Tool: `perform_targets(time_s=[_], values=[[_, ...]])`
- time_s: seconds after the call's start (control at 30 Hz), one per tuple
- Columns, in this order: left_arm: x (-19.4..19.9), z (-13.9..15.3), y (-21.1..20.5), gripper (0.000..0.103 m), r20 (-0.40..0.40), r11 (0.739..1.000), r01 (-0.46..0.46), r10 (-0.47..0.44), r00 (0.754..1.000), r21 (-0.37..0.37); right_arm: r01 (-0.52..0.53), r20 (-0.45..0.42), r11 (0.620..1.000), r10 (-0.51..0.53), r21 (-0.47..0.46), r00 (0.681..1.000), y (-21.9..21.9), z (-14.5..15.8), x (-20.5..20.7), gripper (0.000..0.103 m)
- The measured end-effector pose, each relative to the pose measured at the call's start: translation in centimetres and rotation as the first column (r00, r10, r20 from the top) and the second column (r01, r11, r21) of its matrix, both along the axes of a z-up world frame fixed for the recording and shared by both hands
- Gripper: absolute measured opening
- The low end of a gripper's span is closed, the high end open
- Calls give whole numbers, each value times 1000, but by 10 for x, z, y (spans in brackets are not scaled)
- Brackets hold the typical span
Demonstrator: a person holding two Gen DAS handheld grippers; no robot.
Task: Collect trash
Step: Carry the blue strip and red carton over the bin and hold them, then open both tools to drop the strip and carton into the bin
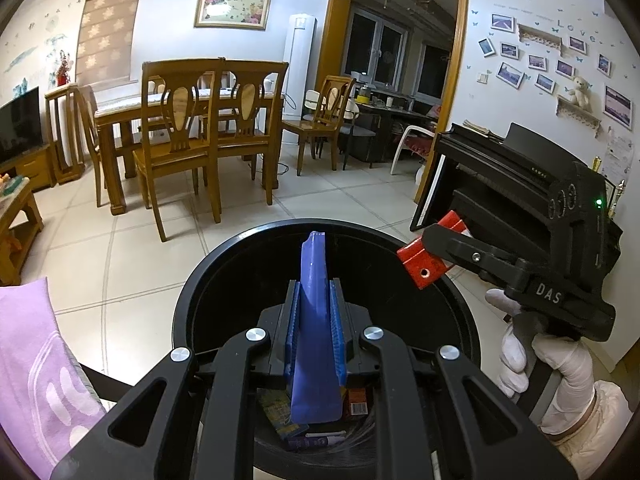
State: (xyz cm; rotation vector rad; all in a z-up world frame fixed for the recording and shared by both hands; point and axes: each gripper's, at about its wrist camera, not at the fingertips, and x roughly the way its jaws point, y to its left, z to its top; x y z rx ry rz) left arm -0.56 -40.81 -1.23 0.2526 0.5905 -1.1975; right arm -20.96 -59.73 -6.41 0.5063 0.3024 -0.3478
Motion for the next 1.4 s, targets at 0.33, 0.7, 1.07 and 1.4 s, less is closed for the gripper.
perform_targets(time_s=[0.33,0.7,1.07,1.4], values=[[1,0,-1,17,-3,1000,7,-7,1000,-1,1,-11,1000,-1,6,1000,2,-20,9,93],[1,0,-3,17,-3,1000,11,-11,1000,3,4,-14,1000,-3,16,1000,7,-33,13,93],[-5,-2,-4,18,-1,1000,18,-18,1000,6,-1,-15,999,2,51,1000,16,-41,13,93],[-9,-4,-5,19,-3,1000,21,-21,1000,5,0,-14,998,1,59,1000,18,-42,12,93]])
